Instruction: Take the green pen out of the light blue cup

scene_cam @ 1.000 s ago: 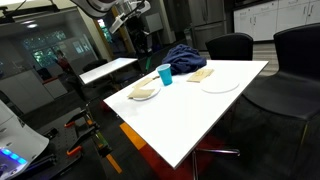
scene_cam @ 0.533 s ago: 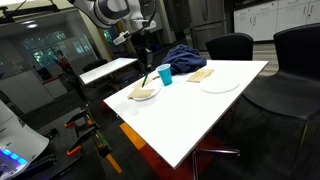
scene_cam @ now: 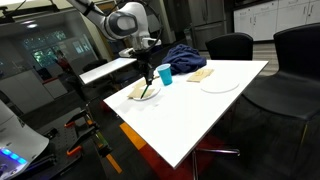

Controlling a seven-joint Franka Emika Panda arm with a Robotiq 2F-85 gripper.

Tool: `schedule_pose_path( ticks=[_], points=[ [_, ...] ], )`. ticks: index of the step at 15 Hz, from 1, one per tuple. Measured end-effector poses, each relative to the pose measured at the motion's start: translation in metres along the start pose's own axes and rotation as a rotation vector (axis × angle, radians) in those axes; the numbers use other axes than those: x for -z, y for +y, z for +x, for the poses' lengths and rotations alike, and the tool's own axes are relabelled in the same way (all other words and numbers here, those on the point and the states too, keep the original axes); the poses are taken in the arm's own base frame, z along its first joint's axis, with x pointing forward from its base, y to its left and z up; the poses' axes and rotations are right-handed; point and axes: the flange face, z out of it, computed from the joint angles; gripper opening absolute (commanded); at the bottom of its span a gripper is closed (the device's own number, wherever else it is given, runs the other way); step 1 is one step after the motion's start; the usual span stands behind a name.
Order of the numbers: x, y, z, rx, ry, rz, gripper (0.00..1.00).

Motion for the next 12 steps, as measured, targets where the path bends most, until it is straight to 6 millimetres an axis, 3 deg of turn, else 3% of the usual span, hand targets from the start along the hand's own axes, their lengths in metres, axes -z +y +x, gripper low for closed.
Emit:
schedule_pose_path(
  ticks=[7, 8, 9, 10, 12],
  points=[
    [-0.053, -0.003, 0.019, -0.035, -0.060, 0.021, 0.03],
    [-0.060, -0.003, 0.022, -0.041, -0.068, 0.024, 0.09],
    [-0.066, -0.003, 0.024, -0.046, -0.073, 0.027, 0.39],
    [-0.070, -0.003, 0.027, -0.050, -0.076, 0.029, 0.40],
    [-0.074, -0.003, 0.031, -0.054, -0.077, 0.031, 0.53]
  ],
)
